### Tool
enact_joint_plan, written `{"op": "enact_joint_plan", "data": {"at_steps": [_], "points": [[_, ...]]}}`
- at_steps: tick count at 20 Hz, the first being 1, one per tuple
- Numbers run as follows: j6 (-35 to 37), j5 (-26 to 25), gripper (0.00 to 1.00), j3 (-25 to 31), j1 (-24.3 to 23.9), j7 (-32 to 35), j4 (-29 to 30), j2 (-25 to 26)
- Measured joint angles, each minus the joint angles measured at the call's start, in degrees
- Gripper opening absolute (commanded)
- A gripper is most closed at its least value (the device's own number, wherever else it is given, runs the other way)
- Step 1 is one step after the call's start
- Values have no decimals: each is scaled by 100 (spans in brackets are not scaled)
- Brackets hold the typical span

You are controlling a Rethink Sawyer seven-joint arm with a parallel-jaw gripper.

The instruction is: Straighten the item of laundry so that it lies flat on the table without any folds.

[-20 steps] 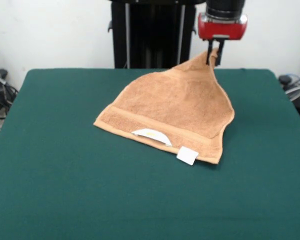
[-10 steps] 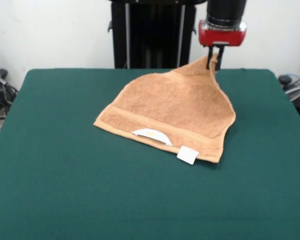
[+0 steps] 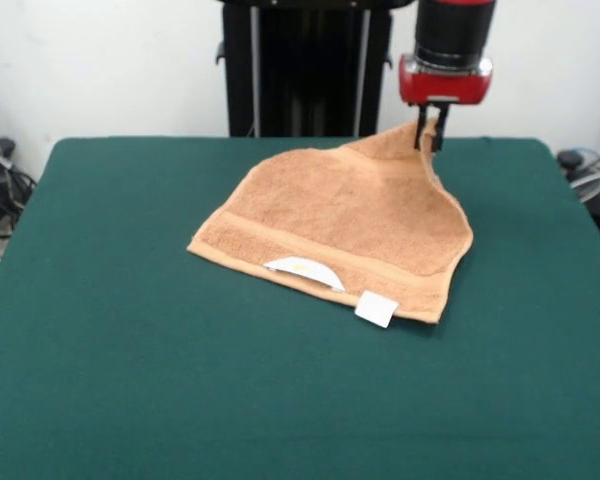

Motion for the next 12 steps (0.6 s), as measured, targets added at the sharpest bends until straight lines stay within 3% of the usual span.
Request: {"op": "enact_joint_plan", "data": {"at_steps": [12], "points": [[-552,2,0,574,-56,0,283,268]]}}
